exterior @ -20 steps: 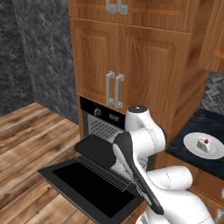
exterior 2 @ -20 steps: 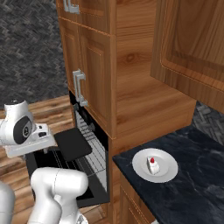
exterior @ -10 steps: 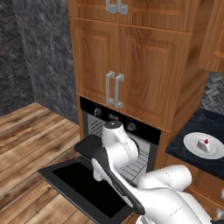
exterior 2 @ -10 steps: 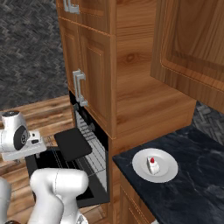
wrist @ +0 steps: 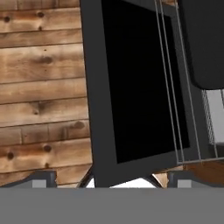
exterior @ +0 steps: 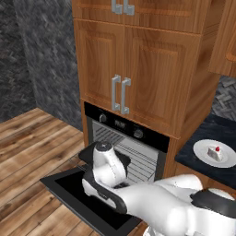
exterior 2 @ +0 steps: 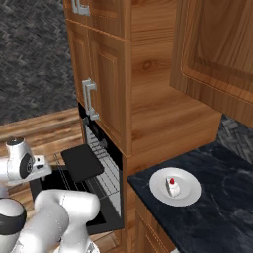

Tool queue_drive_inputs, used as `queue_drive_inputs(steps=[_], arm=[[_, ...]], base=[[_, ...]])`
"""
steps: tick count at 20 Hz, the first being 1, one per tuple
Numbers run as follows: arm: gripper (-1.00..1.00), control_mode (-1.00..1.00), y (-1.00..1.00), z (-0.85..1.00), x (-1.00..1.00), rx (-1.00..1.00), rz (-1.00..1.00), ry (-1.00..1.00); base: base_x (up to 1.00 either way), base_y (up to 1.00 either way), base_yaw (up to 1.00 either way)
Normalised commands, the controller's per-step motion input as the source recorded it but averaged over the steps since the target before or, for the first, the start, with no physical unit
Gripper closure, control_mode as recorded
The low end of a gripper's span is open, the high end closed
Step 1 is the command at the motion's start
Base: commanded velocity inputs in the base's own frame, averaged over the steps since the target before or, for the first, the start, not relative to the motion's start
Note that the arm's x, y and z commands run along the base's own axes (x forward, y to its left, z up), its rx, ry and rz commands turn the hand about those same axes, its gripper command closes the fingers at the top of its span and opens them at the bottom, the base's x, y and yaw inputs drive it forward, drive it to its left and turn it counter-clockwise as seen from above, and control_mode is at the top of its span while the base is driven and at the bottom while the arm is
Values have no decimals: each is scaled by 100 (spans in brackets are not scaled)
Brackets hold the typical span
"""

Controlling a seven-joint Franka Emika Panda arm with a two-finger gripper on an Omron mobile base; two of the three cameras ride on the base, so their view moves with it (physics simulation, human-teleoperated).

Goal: Take the baked cake out of the oven and place it on the plate for cooling. Then close the oven door.

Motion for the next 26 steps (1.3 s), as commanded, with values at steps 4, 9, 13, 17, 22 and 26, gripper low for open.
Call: queue_drive_inputs(steps=[4,9,13,17,22,26], arm=[[-100,-100,35,-62,67,-2,0,0],[-100,-100,27,-54,57,-1,0,2],[-100,-100,15,-43,49,-1,-2,6],[-100,-100,13,-38,52,0,-3,10],[-100,-100,16,-30,45,-2,-3,8],[-100,-100,19,-19,31,-4,-3,6]], base=[[0,0,0],[0,0,0],[0,0,0],[0,0,0],[0,0,0],[0,0,0]])
